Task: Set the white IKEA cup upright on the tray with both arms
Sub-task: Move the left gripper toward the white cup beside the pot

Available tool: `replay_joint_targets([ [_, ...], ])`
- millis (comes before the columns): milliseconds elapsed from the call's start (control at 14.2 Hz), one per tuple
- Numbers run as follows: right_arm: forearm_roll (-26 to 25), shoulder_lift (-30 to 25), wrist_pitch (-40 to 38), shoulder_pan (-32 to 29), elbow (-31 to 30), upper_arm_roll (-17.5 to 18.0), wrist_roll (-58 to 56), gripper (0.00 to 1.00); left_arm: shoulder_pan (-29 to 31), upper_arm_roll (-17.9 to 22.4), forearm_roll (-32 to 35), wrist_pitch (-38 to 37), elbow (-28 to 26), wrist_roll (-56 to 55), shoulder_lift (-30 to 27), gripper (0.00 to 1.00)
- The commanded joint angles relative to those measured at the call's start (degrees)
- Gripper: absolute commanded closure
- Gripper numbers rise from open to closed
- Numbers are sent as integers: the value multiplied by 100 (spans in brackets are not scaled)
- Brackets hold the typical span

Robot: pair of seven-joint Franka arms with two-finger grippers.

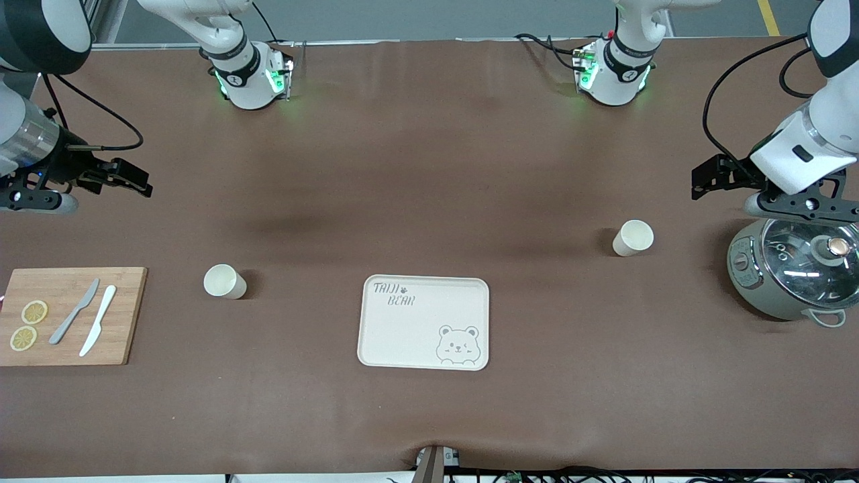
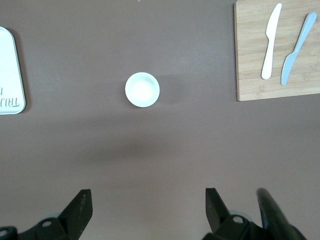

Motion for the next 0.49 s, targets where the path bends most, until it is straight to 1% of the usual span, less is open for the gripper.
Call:
replay_joint_targets([
  [0,-75,-50,-45,-126,-19,85,-37,0,5,6,-3,13,100,42,37,0],
  [424,-75,-41,-36,-126,-19,85,-37,0,-21,-20,6,57,56,51,107,0],
])
